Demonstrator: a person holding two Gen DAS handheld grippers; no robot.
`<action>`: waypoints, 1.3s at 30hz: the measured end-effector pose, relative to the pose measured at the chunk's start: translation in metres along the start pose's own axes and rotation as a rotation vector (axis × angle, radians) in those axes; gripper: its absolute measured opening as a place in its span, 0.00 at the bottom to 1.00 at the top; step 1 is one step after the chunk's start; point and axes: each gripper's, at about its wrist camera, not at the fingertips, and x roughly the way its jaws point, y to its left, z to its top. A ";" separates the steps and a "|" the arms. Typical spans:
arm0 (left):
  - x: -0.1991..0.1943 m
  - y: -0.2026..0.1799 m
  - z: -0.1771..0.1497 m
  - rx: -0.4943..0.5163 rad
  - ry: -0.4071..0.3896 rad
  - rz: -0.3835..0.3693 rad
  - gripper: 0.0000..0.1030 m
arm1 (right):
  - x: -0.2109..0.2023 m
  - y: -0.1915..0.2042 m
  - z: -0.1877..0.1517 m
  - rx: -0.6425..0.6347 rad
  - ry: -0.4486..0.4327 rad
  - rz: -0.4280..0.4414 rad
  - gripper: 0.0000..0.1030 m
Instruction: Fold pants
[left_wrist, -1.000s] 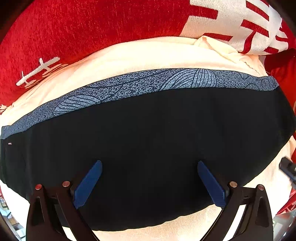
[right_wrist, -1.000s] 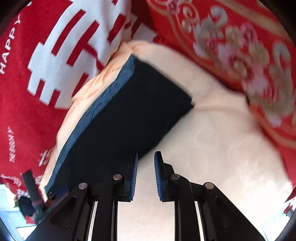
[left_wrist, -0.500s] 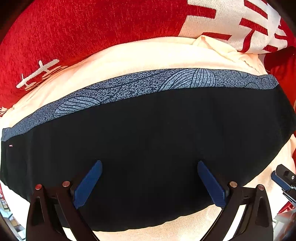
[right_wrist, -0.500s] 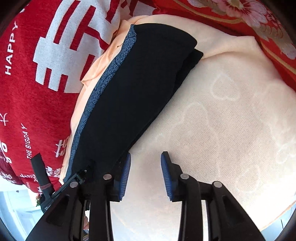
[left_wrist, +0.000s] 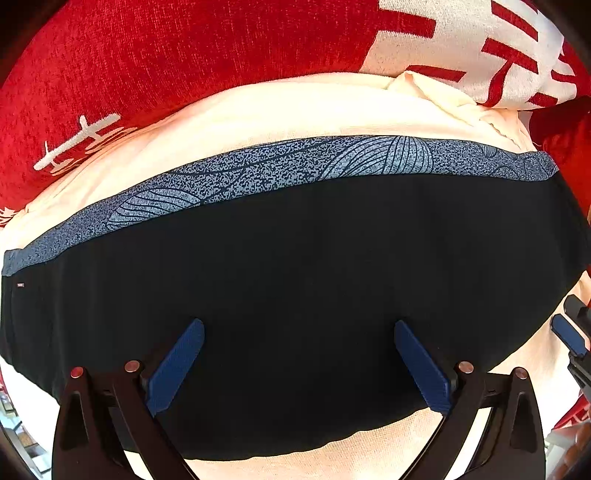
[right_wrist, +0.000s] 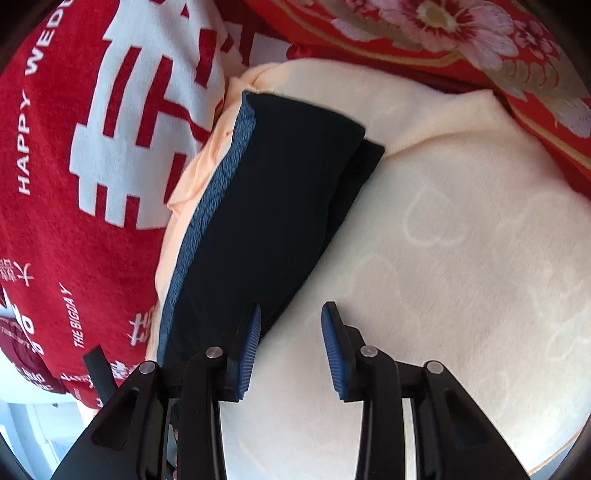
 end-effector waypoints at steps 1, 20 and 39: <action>0.000 0.000 -0.001 -0.001 -0.001 0.000 1.00 | 0.000 -0.002 0.002 0.008 -0.007 0.006 0.36; -0.004 -0.005 -0.008 0.016 0.000 0.005 1.00 | 0.022 -0.015 0.029 0.064 -0.151 0.237 0.36; -0.013 -0.054 -0.008 0.085 -0.108 -0.106 0.69 | -0.002 0.060 0.030 -0.096 -0.066 0.346 0.13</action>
